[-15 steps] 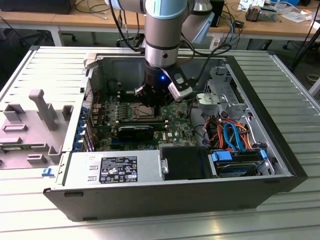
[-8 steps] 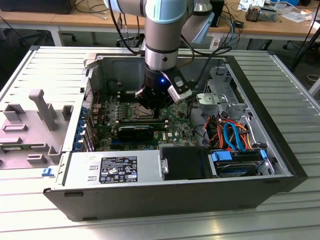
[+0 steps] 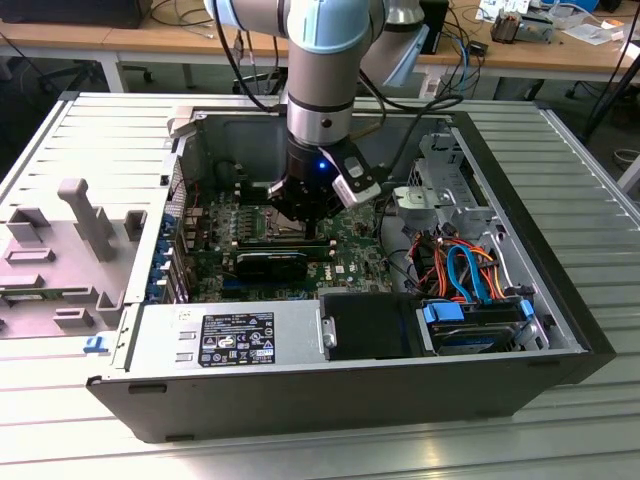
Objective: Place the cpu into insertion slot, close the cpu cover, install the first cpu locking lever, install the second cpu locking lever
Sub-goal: 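Install the second cpu locking lever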
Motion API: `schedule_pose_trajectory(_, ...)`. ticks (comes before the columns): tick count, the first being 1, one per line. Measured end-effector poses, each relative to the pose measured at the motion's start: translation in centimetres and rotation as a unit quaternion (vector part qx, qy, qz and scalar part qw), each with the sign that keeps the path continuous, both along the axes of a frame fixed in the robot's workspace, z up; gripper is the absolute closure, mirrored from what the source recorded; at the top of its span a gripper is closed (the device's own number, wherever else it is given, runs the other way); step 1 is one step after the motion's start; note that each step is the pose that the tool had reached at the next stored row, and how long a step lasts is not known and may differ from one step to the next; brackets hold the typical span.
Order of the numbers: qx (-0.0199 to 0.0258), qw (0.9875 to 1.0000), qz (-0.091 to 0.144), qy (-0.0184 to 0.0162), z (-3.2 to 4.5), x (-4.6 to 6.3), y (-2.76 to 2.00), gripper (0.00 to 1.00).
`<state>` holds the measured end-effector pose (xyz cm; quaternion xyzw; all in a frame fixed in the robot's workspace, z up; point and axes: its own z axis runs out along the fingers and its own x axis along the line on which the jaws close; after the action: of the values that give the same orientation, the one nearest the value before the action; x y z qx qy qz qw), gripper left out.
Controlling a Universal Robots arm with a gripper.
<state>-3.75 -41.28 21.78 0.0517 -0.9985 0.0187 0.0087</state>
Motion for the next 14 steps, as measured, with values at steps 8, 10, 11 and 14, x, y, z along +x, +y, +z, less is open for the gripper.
schedule_pose_trajectory(8, 0.0131, 0.9999, 0.003, -0.0001, -0.16, -2.2, -0.66, 0.89)
schedule_pose_trajectory(10, 0.0147, 0.9999, 0.005, 0.0, -0.28, -2.9, -0.7, 0.89)
schedule_pose_trajectory(11, 0.0149, 0.9999, 0.007, 0.0, -0.39, -3.2, -0.73, 0.89)
schedule_pose_trajectory(14, 0.0149, 0.9998, 0.013, 0.0001, -0.63, -3.7, -0.82, 0.89)
